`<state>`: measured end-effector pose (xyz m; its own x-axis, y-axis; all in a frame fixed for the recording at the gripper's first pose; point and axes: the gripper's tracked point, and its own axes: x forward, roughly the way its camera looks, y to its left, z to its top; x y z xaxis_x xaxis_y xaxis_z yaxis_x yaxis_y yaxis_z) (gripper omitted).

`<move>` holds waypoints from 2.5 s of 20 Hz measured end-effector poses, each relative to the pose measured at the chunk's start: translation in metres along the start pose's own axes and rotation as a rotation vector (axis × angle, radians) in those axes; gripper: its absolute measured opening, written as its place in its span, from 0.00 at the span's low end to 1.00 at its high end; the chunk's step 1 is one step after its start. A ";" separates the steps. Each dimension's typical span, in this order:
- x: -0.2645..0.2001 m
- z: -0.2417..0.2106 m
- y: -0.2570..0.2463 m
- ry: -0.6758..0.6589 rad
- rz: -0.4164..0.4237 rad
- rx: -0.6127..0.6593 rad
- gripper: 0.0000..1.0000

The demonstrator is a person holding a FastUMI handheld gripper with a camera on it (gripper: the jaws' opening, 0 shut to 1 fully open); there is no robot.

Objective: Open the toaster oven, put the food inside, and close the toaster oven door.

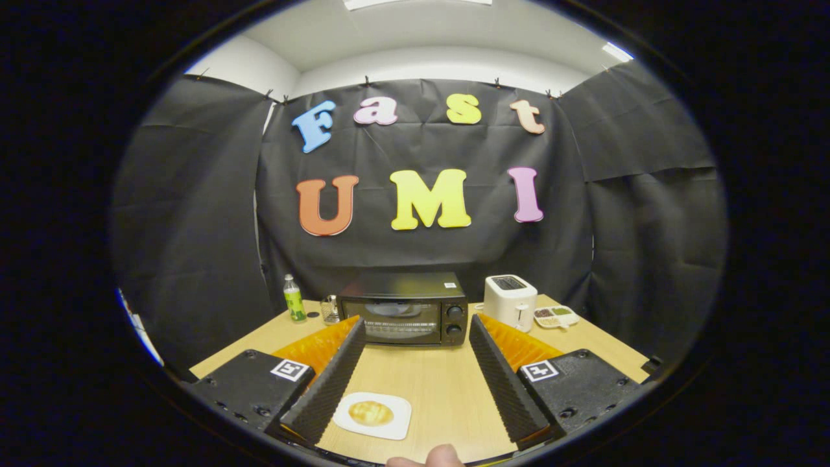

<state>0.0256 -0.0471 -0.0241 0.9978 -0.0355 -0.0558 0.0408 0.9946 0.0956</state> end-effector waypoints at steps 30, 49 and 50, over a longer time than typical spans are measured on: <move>0.247 -0.047 0.045 0.105 -0.015 -0.068 1.00; 0.344 -0.094 0.071 0.134 -0.012 -0.047 1.00; 0.343 -0.095 0.072 0.138 -0.012 -0.053 1.00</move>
<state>0.3659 0.0215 -0.1307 0.9805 -0.0371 -0.1931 0.0461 0.9980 0.0422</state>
